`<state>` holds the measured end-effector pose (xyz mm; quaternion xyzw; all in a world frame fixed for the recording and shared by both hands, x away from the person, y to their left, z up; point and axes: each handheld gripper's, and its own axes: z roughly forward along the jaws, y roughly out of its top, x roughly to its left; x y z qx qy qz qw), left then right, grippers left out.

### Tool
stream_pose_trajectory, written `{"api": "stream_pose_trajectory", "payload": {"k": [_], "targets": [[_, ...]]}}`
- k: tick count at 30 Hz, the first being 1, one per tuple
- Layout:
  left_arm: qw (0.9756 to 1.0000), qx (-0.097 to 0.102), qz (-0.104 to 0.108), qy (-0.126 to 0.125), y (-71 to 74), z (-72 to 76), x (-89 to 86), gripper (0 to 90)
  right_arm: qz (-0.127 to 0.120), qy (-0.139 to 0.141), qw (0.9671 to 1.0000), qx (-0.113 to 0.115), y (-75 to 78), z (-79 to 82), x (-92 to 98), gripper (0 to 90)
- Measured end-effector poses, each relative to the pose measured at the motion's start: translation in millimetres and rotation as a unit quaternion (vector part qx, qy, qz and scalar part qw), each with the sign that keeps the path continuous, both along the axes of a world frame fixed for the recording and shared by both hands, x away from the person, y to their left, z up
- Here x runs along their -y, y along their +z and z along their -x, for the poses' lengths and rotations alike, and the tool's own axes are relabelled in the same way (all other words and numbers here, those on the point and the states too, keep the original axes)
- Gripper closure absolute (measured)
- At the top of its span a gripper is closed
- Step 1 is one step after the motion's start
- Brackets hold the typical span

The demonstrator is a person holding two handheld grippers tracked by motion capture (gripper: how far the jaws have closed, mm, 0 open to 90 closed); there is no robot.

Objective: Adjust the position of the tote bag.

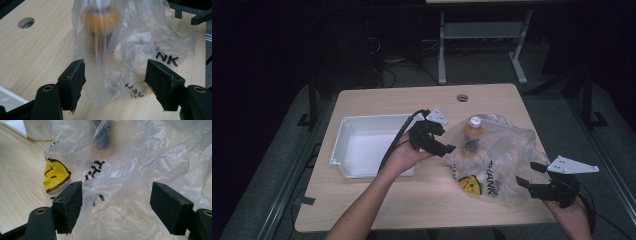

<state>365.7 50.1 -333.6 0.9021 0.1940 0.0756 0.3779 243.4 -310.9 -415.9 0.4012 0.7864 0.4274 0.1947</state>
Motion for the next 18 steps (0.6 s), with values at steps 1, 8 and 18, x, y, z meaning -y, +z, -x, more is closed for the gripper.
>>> {"api": "stream_pose_trajectory", "payload": {"k": [1,8,18], "targets": [[1.0,0.002,-0.004,-0.004,0.5,-1.6,1.1,32.3,0.001,0.001,1.0,-0.001,-0.4,-0.5,-0.2,25.5],[0.9999,-0.009,-0.006,-0.005,-1.5,-14.5,17.4,36.6,0.002,0.002,1.0,-0.003,-0.2,-1.1,-0.3,25.6],[0.9997,-0.015,-0.019,-0.01,-2.6,-31.9,38.7,39.9,0.004,0.004,1.0,0.002,0.7,-1.6,-0.5,25.6]]}}
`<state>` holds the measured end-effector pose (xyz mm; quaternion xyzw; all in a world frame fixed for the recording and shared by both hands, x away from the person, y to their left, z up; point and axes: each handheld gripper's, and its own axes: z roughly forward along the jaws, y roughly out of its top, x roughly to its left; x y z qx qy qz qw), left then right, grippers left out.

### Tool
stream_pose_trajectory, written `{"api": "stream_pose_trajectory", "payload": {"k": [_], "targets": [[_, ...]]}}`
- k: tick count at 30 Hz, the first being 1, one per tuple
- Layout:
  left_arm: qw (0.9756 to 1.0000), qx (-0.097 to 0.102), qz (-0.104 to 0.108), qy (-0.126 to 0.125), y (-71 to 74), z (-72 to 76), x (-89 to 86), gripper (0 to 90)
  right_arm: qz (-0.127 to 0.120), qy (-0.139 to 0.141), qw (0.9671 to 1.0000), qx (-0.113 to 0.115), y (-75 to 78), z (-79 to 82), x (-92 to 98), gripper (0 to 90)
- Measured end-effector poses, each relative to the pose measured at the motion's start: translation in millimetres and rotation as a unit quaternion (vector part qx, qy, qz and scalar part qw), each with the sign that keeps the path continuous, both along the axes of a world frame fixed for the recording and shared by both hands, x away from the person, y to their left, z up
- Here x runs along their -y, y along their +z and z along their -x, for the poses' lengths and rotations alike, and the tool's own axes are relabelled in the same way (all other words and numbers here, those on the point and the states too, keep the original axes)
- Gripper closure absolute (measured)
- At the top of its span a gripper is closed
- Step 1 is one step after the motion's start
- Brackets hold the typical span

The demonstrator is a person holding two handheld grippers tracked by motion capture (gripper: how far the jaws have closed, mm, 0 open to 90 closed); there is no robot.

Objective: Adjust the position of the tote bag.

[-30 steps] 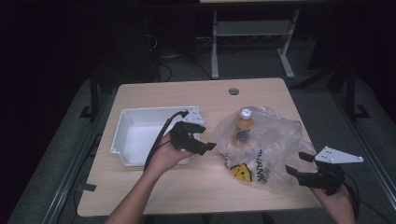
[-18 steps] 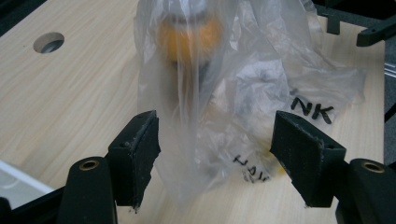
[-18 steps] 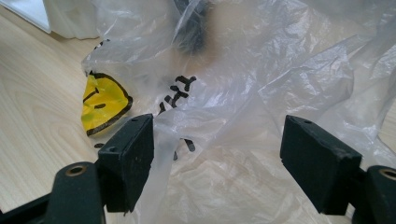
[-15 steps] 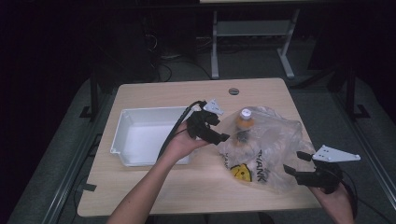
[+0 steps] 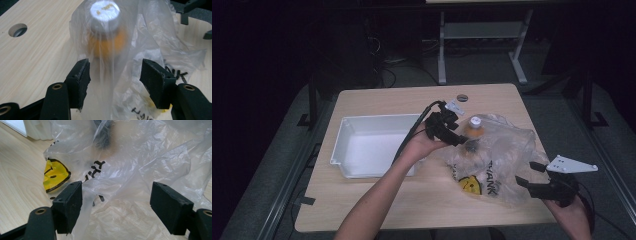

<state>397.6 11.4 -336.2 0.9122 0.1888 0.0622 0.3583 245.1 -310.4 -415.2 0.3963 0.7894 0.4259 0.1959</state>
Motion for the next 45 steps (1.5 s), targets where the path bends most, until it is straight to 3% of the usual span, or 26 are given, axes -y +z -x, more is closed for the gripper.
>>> {"api": "stream_pose_trajectory", "payload": {"k": [6,12,17,21,33,45], "targets": [[1.0,-0.005,-0.005,0.006,-3.7,-9.4,10.3,41.8,-0.001,-0.001,1.0,0.004,2.0,1.1,0.5,25.6],[0.9997,-0.021,-0.015,0.001,-12.3,-15.8,16.6,53.1,-0.001,-0.004,1.0,0.008,3.3,1.9,3.0,25.6],[0.9996,-0.019,-0.019,0.002,-13.0,-19.7,14.4,61.2,-0.003,-0.007,0.9999,0.011,4.3,1.8,4.1,25.6],[0.9997,-0.022,-0.005,0.007,-12.7,-20.5,13.2,67.7,0.0,-0.006,0.9999,0.014,4.8,0.6,2.8,25.6],[0.9996,-0.012,-0.024,-0.005,-9.1,-16.2,13.0,89.5,0.004,-0.003,0.9998,0.017,5.0,0.6,1.8,25.6],[0.9992,-0.015,-0.034,0.017,-12.3,-15.9,-2.4,89.9,0.004,-0.01,0.9998,0.016,5.5,2.6,4.6,25.6]]}}
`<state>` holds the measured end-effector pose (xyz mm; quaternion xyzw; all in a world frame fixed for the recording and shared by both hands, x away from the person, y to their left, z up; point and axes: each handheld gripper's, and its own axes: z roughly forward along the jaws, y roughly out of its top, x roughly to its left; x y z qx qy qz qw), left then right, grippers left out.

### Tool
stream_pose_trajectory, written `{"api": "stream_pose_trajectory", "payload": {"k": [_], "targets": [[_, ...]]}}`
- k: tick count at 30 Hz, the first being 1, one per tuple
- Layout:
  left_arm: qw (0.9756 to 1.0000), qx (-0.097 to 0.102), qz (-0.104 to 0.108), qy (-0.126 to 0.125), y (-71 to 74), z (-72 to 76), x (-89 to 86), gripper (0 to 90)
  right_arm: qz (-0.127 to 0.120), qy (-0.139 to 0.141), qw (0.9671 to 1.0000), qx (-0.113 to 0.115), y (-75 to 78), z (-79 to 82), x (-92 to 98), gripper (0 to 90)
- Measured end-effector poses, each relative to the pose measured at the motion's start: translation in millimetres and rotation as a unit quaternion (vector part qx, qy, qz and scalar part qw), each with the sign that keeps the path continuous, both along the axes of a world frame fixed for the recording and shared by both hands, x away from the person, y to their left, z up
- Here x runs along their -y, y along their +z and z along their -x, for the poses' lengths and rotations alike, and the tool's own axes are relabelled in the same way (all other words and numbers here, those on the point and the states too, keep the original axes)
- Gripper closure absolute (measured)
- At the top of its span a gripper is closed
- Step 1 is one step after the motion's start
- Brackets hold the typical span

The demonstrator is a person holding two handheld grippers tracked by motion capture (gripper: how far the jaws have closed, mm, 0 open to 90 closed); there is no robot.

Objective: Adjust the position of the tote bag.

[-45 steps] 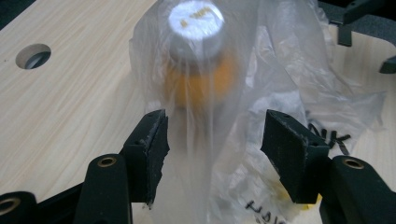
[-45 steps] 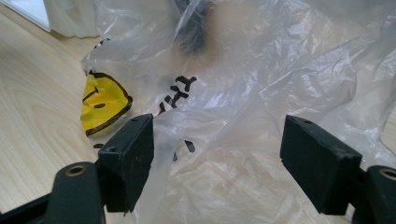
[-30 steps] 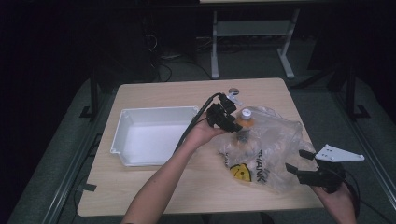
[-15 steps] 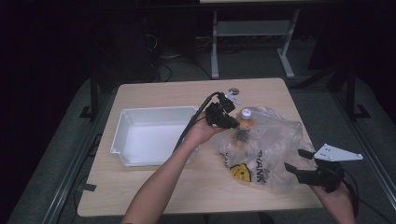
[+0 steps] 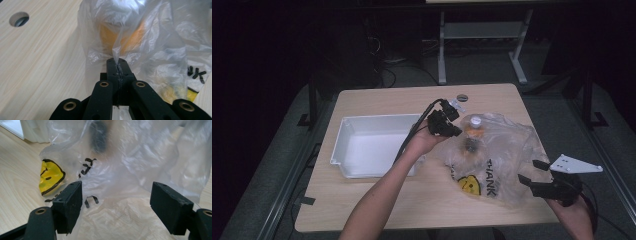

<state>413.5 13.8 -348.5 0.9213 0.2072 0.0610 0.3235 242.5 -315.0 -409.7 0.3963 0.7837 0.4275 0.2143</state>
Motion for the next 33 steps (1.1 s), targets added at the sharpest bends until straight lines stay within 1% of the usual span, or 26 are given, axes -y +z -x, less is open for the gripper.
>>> {"api": "stream_pose_trajectory", "payload": {"k": [2,5,8,9,12,13,14,17,20,24,33], "targets": [[0.9999,-0.005,-0.009,0.003,-2.8,0.0,-4.3,89.9,-0.002,-0.002,1.0,0.0,-0.1,0.4,1.5,25.6],[0.9998,-0.009,-0.013,0.011,-7.3,-0.1,-10.6,89.9,-0.001,-0.003,1.0,-0.001,-0.4,1.0,2.5,25.6],[0.9995,-0.017,-0.017,0.019,-13.0,-1.0,-16.7,89.9,-0.002,-0.005,1.0,-0.003,-1.1,1.4,3.4,25.6],[0.9995,-0.015,-0.022,0.015,-13.8,-1.8,-19.0,89.9,-0.002,-0.005,1.0,-0.003,-1.3,1.3,3.6,25.6],[0.9994,-0.018,-0.022,0.019,-15.9,-1.5,-21.5,89.9,-0.002,-0.003,1.0,-0.003,-1.7,0.9,3.6,25.6],[0.9992,-0.022,-0.024,0.023,-19.0,-0.5,-23.2,89.9,-0.002,-0.004,1.0,-0.005,-1.8,0.8,3.1,25.6],[0.9992,-0.022,-0.025,0.023,-20.7,-0.4,-24.0,90.0,-0.001,-0.003,1.0,-0.005,-2.1,0.6,2.7,25.6],[0.9988,-0.026,-0.036,0.02,-24.4,0.1,-24.8,89.9,0.001,0.0,1.0,-0.008,-3.1,0.1,1.6,25.6],[0.9987,-0.027,-0.037,0.021,-28.3,1.4,-24.5,90.0,0.002,0.001,1.0,-0.009,-3.4,0.3,1.4,25.6],[0.9982,-0.035,-0.045,0.02,-32.2,1.8,-24.3,90.0,0.0,-0.001,0.9999,-0.012,-3.8,0.8,1.9,25.6],[0.9972,-0.04,-0.061,0.019,-38.6,2.6,-22.8,89.9,0.002,-0.001,0.9999,-0.012,-4.5,1.2,3.3,25.6]]}}
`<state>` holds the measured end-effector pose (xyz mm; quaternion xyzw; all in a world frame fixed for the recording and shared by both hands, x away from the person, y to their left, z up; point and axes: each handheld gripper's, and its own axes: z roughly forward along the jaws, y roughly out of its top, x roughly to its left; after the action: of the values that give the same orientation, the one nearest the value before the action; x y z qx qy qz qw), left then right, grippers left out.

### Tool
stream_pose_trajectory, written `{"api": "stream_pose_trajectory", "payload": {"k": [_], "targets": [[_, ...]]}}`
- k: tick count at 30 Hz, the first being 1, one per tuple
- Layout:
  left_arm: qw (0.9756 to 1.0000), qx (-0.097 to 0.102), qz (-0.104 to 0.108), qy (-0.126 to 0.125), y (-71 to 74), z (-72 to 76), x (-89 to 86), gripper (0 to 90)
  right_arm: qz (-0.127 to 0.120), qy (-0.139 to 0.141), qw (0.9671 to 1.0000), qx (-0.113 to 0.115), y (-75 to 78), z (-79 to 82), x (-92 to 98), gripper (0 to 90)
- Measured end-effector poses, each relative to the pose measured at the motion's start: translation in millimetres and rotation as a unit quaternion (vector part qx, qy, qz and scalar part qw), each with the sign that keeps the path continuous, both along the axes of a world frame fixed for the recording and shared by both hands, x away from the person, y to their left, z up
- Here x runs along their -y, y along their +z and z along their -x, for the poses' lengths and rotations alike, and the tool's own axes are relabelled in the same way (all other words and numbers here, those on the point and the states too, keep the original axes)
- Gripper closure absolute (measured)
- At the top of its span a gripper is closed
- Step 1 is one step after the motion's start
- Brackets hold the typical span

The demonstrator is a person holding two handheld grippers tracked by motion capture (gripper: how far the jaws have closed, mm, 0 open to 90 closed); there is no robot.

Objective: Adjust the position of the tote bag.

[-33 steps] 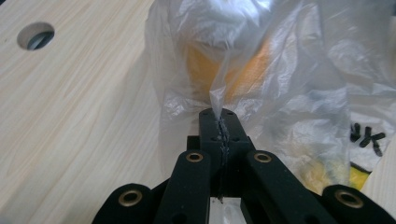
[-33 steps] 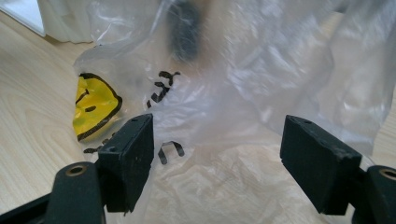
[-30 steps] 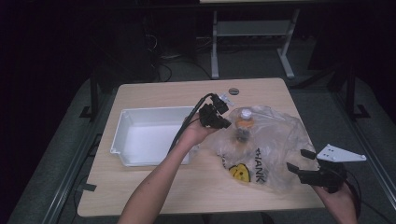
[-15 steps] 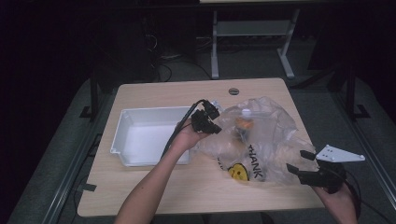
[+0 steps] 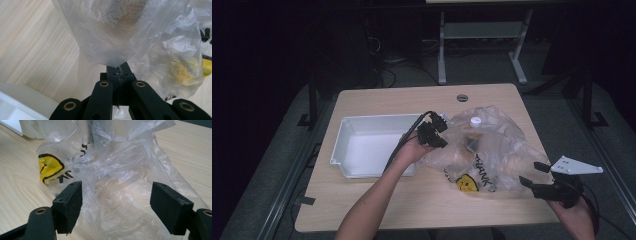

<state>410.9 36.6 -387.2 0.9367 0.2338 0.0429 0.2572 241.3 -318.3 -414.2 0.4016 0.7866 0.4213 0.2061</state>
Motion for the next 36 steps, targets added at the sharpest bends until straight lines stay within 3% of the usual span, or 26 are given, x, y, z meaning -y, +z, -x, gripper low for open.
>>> {"api": "stream_pose_trajectory", "payload": {"k": [3,11,19,24,27,36], "targets": [[1.0,-0.004,-0.008,0.0,-1.7,-0.3,-0.7,89.9,0.001,0.002,1.0,-0.001,-0.2,-0.5,-0.2,25.6],[1.0,-0.006,-0.003,0.005,-2.3,0.6,-5.5,89.9,-0.008,0.004,1.0,-0.002,4.0,-5.7,1.4,25.7],[1.0,-0.005,-0.002,0.002,-2.7,0.8,-6.1,89.9,-0.019,0.019,0.9996,0.001,15.6,-24.4,-2.5,26.3],[1.0,-0.006,-0.002,-0.001,-3.3,0.8,-5.0,89.8,-0.047,0.024,0.9986,0.0,24.1,-40.7,-2.8,27.1],[1.0,-0.005,-0.002,-0.002,-2.6,1.1,-5.5,89.8,-0.063,0.027,0.9977,0.002,27.8,-50.1,-5.8,29.8],[1.0,-0.002,0.001,-0.004,-1.6,2.6,-7.8,89.7,-0.07,0.02,0.9974,-0.006,26.4,-69.9,-12.9,47.2]]}}
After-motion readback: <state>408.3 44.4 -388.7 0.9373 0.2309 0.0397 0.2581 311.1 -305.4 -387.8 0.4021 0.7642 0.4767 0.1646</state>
